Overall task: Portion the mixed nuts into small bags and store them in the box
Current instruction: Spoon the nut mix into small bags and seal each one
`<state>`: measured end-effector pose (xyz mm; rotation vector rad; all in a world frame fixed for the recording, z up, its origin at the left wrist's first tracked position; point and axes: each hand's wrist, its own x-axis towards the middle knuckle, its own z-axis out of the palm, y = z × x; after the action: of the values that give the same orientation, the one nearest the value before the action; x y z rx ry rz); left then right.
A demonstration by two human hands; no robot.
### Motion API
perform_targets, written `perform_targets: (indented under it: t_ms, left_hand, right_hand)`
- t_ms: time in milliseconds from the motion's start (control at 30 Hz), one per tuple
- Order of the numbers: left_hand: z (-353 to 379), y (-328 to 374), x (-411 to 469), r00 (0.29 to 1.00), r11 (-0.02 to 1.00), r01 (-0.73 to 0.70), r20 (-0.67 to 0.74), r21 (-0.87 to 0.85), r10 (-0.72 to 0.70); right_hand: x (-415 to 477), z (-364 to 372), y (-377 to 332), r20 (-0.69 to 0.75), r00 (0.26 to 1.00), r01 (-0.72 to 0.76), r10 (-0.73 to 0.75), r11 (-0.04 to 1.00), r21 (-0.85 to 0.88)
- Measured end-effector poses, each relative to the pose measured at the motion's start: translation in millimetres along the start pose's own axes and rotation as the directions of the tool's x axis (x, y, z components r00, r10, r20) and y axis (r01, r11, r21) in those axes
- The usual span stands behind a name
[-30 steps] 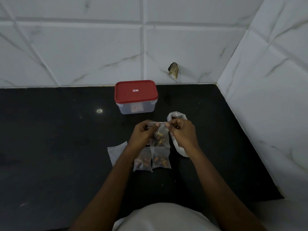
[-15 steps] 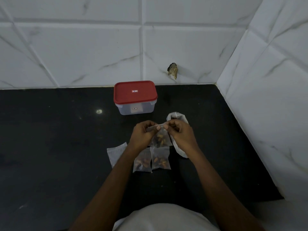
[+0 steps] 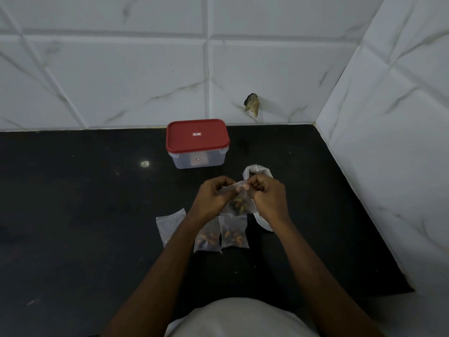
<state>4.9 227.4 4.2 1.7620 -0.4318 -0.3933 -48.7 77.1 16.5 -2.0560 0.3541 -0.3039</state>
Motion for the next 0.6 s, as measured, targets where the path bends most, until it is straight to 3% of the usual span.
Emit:
perform_targets:
  t_ms: [300,467,600]
  left_hand:
    - [0.1,1.5,1.3,1.0,1.0,0.014,-0.012,-0.003,-0.014]
    - [-4.5,0.1,-1.8,0.996,0.99,0.049,-0.068,-0.13,-0.058]
    - [-3.5,-1.1,0.6,0.988,0.994,0.086,-0.119,-0.068,-0.094]
  right_hand:
    - [-2.3,0.2,4.0,-0.013,1.0,-0.018,0.018,1.0,-0.011]
    - [-1.0,-4.5,4.9,-0.067,0.996,-0.05,0.052,0.998,0.036]
    - [-1.3,-2.6,5.7,-0.016,0.997,-0.075,0.076,0.994,0.079]
